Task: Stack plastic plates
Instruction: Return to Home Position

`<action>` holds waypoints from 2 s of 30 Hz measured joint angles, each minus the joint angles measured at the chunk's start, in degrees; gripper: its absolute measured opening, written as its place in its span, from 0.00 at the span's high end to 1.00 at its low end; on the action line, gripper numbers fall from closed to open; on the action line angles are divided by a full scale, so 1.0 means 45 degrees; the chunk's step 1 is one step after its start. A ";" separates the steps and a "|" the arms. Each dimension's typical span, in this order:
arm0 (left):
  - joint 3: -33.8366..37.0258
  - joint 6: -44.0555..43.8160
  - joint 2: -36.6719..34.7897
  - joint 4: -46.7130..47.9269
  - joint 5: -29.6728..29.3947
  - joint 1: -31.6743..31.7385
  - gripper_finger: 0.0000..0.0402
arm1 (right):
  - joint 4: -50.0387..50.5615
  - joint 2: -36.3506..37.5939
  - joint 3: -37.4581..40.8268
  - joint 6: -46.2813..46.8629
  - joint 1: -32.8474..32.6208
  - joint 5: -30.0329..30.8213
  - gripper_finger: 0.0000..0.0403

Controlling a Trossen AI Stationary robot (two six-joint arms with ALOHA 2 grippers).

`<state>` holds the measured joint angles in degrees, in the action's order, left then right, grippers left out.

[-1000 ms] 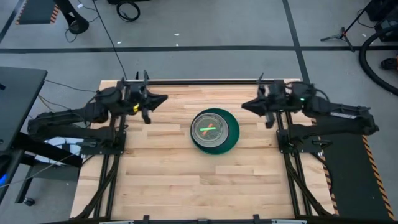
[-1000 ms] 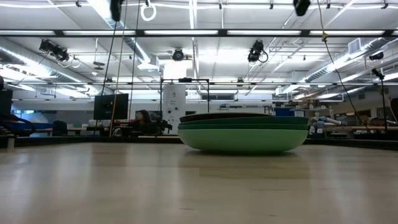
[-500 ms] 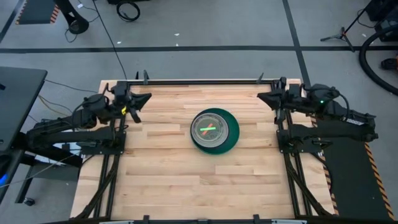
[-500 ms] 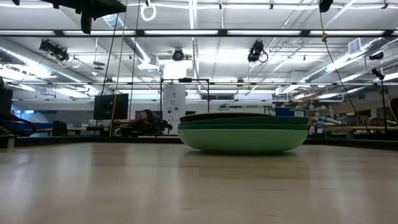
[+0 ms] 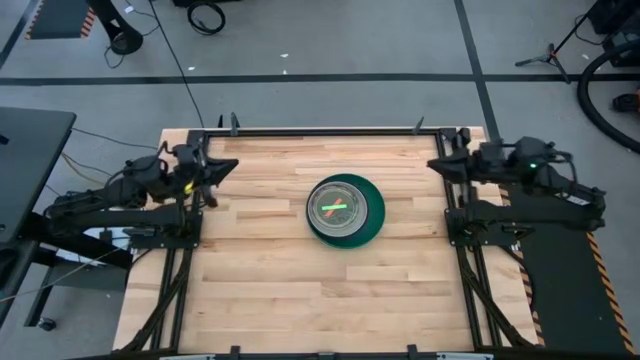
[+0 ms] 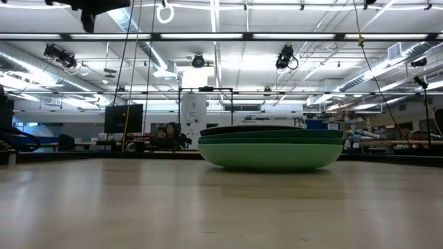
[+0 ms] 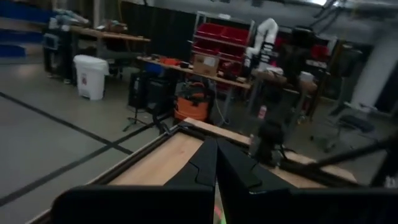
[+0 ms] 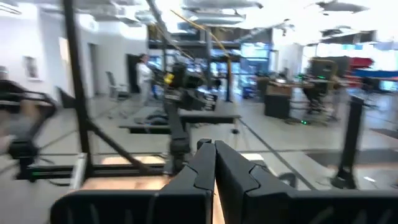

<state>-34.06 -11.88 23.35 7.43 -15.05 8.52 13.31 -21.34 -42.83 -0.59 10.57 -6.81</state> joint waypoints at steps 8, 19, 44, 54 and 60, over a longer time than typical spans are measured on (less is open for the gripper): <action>0.0000 0.1277 -0.2685 0.2487 -0.0427 -0.1346 0.97 | 0.1000 0.1450 0.0407 0.0369 -0.0312 -0.0865 0.96; -0.0037 0.2123 -0.5058 0.4370 0.1064 -0.1540 0.97 | -0.5646 0.4587 0.5949 0.1414 -0.0340 0.0556 0.96; 0.7465 0.0805 -0.5050 -0.3674 0.1406 -0.1709 0.97 | -0.4077 0.3647 0.9437 0.2825 -0.1352 -0.0088 0.96; 0.7456 0.1125 -0.4648 -0.2256 0.1510 -0.2036 0.97 | -0.3579 0.2470 0.9437 0.2791 -0.1768 0.2267 0.96; 0.7470 0.1122 -0.4603 -0.2402 0.1442 -0.2036 0.97 | -0.3590 0.2098 0.9437 0.3625 -0.1768 0.2206 0.96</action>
<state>-0.45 -6.83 2.63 -3.38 -8.56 -0.64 -2.84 -11.90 -0.36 15.72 2.61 3.11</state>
